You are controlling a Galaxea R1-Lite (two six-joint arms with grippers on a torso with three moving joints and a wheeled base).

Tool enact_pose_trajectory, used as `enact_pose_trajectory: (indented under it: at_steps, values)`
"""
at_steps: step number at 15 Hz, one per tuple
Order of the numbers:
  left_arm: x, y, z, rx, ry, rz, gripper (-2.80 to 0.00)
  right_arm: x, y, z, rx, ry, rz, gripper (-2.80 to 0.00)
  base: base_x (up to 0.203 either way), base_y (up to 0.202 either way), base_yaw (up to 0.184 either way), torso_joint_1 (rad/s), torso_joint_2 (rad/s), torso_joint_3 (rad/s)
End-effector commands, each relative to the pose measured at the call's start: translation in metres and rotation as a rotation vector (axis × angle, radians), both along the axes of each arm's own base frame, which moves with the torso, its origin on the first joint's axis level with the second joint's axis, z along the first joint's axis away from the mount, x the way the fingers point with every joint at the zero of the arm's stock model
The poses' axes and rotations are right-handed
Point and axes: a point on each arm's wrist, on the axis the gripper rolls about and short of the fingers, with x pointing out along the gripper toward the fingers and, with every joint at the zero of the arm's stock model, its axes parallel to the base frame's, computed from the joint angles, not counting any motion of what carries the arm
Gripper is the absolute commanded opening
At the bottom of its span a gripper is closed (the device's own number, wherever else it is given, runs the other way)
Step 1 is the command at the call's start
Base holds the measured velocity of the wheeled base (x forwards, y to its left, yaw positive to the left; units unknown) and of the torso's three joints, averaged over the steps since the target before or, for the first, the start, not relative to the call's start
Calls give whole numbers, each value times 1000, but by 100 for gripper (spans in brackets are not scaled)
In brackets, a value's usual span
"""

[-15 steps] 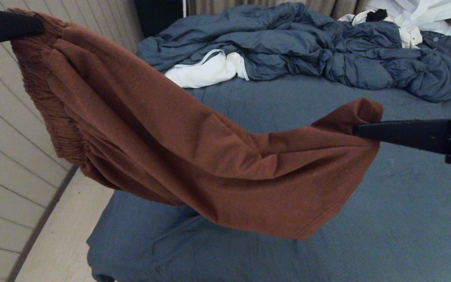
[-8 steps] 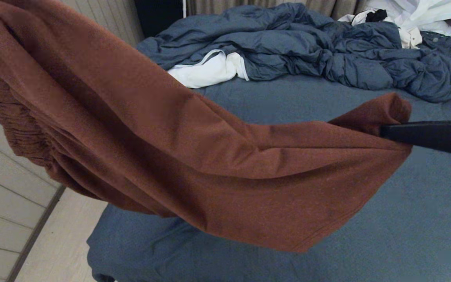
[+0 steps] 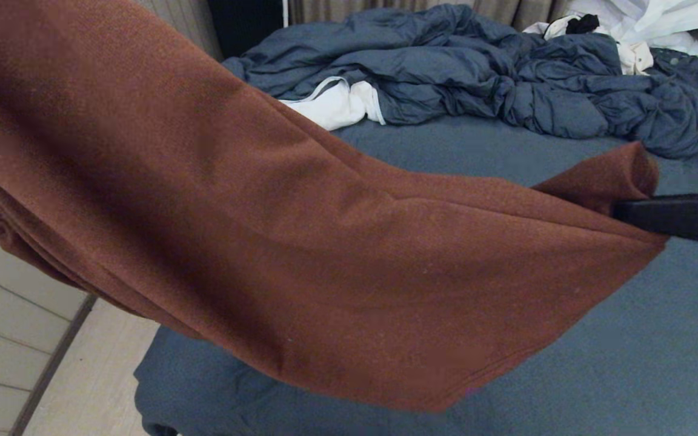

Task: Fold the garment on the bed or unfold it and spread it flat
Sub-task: Unford the brown shorts

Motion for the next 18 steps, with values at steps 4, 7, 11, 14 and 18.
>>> enact_pose_trajectory:
  at_steps: [4, 7, 11, 14, 18]
  values:
    - [14, -14, 1, 25, 29, -1, -280, 14, 14, -7, -34, 45, -16, -280, 0, 0, 0, 0, 0, 0]
    - [53, -54, -5, 66, 113, -25, -280, 44, 21, -13, -70, 88, -115, -280, 0, 0, 0, 0, 0, 0]
    - [111, -102, -20, 90, 171, -14, -280, 87, 17, -22, -88, 140, -234, -280, 0, 0, 0, 0, 0, 0]
    - [172, -129, -42, 100, 195, 29, -280, 128, 8, -33, -79, 156, -334, -280, 0, 0, 0, 0, 0, 0]
    - [241, -144, -72, 67, 173, 65, -280, 168, -9, -53, -80, 221, -376, -280, 0, 0, 0, 0, 0, 0]
